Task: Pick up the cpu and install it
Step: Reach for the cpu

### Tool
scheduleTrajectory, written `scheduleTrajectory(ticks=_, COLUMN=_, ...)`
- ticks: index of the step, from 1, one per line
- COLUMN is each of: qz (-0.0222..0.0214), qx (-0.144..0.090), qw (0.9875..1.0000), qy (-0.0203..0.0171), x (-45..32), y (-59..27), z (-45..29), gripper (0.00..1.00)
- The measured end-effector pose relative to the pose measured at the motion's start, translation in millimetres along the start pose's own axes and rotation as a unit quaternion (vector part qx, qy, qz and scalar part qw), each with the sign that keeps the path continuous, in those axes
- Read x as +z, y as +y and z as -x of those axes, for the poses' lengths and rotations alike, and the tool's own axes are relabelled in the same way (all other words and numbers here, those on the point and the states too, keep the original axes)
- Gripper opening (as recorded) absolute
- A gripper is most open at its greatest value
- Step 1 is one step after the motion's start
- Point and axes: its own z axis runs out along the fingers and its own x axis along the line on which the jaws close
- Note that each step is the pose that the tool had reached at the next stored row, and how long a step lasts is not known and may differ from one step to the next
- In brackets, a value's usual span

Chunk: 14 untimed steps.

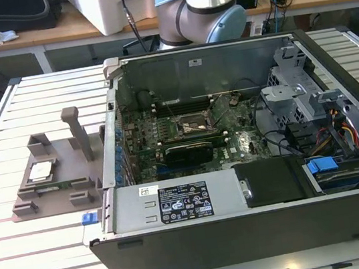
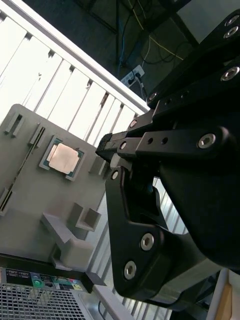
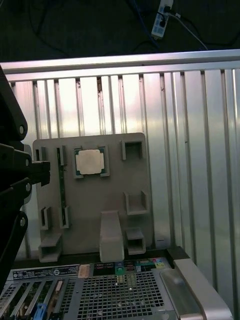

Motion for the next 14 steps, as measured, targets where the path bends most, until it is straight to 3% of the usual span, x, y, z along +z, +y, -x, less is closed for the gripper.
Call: scheduleTrajectory(ticks=14, qz=0.0, qx=0.0, qw=1.0, qy=0.0, x=-0.2, y=-1.2, z=-16.2, gripper=0.11)
